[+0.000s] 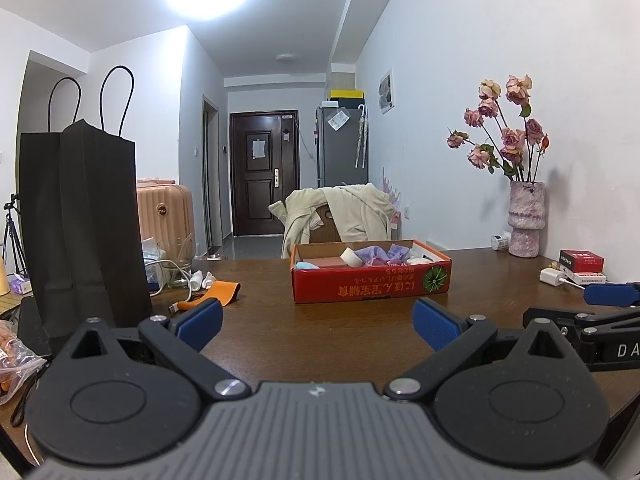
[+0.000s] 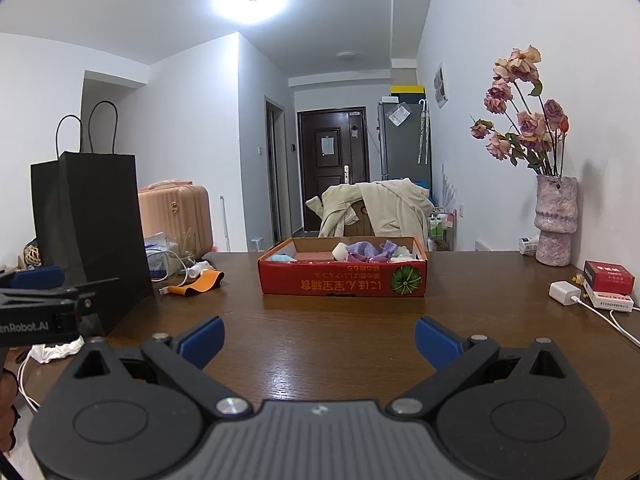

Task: Organize soft objects

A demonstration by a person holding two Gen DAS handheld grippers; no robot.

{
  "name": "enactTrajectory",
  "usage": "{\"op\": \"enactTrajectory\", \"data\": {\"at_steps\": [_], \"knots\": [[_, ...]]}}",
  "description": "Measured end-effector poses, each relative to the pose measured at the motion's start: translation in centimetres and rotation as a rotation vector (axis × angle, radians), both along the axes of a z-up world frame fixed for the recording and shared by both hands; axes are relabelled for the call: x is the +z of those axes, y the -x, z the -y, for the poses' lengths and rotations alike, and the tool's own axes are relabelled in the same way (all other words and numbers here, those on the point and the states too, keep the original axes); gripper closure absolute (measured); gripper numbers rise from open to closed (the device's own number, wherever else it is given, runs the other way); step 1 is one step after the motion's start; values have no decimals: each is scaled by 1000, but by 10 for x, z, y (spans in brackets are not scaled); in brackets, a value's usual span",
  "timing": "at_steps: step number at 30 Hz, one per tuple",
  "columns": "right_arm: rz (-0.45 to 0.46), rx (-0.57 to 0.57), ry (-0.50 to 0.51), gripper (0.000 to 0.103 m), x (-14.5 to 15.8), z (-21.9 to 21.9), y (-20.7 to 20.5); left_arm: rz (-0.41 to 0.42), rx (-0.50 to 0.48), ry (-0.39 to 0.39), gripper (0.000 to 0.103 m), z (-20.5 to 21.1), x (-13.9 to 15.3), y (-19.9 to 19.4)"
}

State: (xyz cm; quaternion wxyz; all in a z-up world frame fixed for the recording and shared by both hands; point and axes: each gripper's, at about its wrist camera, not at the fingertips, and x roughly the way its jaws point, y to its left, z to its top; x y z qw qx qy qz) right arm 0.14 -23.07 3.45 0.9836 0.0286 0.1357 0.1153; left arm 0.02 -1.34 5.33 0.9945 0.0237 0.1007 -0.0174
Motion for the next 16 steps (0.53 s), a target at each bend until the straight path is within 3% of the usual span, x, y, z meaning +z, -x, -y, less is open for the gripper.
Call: {"op": "enactTrajectory", "data": {"at_steps": [16], "knots": [[28,-14,1,0,3,-1,3,19,5,3,0,-1,2,3]]}}
